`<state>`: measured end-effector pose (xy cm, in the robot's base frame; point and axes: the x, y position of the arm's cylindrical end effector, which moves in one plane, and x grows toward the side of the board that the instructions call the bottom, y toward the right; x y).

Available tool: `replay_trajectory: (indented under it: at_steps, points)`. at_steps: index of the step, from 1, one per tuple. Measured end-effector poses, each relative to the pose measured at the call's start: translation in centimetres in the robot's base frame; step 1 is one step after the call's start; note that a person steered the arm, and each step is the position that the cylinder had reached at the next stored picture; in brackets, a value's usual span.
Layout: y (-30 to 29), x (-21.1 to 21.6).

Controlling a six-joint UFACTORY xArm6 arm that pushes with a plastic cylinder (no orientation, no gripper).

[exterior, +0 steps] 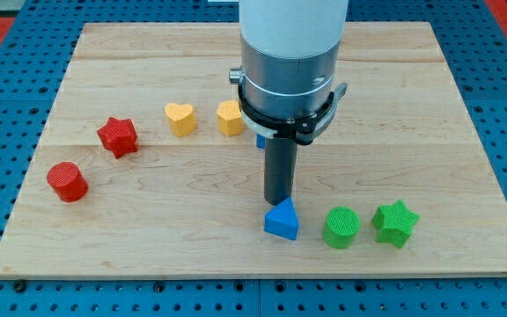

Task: Slide the blue cube below the hexagon

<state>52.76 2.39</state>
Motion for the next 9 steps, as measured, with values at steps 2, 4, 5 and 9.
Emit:
replay_trajectory:
  at_steps: [2,4,5,9]
  points:
    - [0.0,0.6]
    - [-1.3,-1.7]
    - [0.2,-6.8]
    - [-0.1,-12.1]
